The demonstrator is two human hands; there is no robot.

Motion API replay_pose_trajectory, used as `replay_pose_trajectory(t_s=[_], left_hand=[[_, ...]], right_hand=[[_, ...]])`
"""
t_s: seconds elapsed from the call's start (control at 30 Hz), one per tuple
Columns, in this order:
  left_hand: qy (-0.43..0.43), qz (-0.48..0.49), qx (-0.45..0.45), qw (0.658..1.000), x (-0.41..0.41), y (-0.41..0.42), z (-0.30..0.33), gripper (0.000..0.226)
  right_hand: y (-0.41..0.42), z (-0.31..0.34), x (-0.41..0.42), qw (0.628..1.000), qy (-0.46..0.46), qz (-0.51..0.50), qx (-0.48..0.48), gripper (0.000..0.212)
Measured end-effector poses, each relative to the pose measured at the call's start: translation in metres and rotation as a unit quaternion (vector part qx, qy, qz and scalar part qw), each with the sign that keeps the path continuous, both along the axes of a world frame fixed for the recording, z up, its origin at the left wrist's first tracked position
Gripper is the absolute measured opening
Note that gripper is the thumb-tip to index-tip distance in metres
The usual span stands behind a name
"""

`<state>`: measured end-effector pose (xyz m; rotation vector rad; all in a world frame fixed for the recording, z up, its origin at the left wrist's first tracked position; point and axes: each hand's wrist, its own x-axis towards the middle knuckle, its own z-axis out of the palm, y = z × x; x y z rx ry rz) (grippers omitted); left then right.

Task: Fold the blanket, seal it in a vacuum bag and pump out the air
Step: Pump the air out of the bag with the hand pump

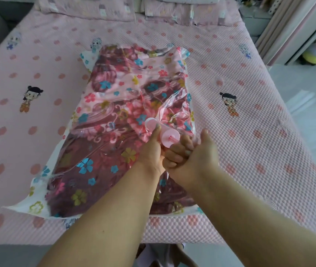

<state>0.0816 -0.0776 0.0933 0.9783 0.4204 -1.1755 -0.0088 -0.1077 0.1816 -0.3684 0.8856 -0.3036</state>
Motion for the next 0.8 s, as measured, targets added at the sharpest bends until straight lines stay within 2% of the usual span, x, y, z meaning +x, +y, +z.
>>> replay_pose_trajectory(t_s=[0.07, 0.1, 0.17, 0.23, 0.33, 0.43, 0.5, 0.57, 0.67, 0.8], left_hand=[[-0.003, -0.022, -0.005, 1.0, 0.0, 0.002, -0.001, 0.083], [-0.01, -0.02, 0.007, 1.0, 0.001, 0.002, -0.001, 0.081], [0.006, 0.04, -0.001, 0.999, 0.001, 0.0, -0.005, 0.066], [0.03, 0.099, -0.036, 0.994, 0.0, -0.001, -0.006, 0.051], [0.034, 0.118, -0.039, 0.992, -0.001, -0.004, -0.002, 0.049], [0.007, 0.043, -0.004, 0.999, -0.001, -0.006, 0.001, 0.065], [-0.022, -0.016, 0.021, 0.999, -0.001, 0.001, 0.001, 0.079], [-0.033, -0.014, 0.03, 0.999, -0.002, 0.005, -0.002, 0.077], [0.0, 0.091, -0.02, 0.996, -0.003, 0.003, -0.007, 0.055], [0.02, 0.105, -0.055, 0.993, -0.004, 0.002, -0.011, 0.049]], right_hand=[[-0.003, -0.006, 0.015, 0.998, 0.047, 0.02, -0.034, 0.063], [-0.001, -0.006, 0.007, 0.997, 0.041, 0.041, -0.056, 0.059], [0.006, 0.004, -0.026, 0.997, -0.021, 0.068, -0.022, 0.051], [0.011, 0.012, -0.061, 0.991, -0.086, 0.098, 0.008, 0.056], [0.007, 0.014, -0.064, 0.991, -0.123, 0.052, 0.001, 0.06], [-0.004, 0.006, -0.023, 0.998, -0.055, 0.005, 0.035, 0.067], [-0.005, -0.001, 0.007, 1.0, 0.01, 0.014, -0.026, 0.065], [-0.002, -0.007, 0.003, 0.992, 0.053, 0.065, -0.093, 0.063], [0.01, 0.001, -0.05, 0.994, -0.019, 0.102, -0.038, 0.066], [0.016, 0.01, -0.063, 0.996, -0.07, 0.053, -0.032, 0.067]])
